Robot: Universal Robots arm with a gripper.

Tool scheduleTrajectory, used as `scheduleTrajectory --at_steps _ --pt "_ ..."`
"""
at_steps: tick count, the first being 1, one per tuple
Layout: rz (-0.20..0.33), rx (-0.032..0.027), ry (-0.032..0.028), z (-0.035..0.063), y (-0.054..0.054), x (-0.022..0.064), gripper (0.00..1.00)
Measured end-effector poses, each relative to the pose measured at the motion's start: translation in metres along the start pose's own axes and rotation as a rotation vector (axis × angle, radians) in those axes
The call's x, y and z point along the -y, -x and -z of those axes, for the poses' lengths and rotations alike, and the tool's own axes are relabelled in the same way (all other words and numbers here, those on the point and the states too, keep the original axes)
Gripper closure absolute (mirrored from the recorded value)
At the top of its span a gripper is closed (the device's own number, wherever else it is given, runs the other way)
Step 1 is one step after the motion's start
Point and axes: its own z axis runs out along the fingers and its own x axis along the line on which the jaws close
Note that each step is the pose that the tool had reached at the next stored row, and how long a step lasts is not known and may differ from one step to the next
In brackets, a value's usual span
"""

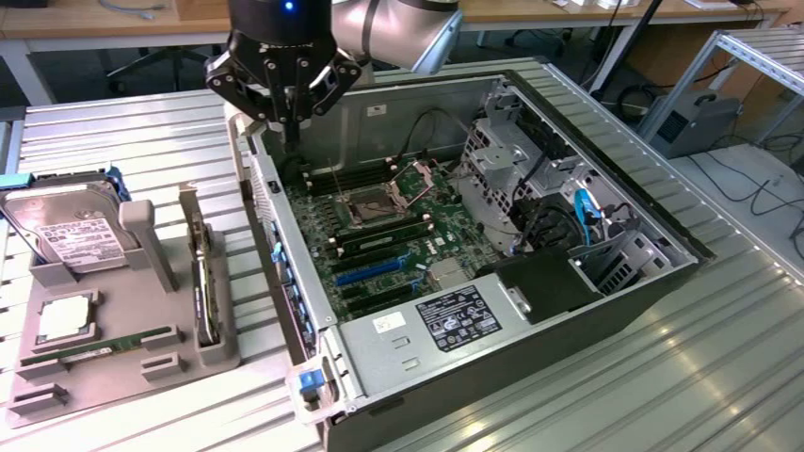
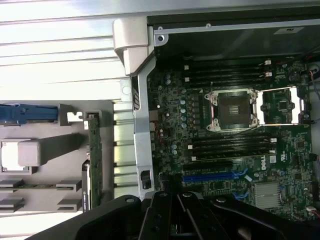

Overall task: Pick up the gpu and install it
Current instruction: 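Reach for the gpu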

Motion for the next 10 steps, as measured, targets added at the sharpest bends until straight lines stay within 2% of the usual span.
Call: scheduleTrajectory --at_steps 10 --pt "0.0 0.0 0.0 0.0001 -0.0038 0.0003 0.89"
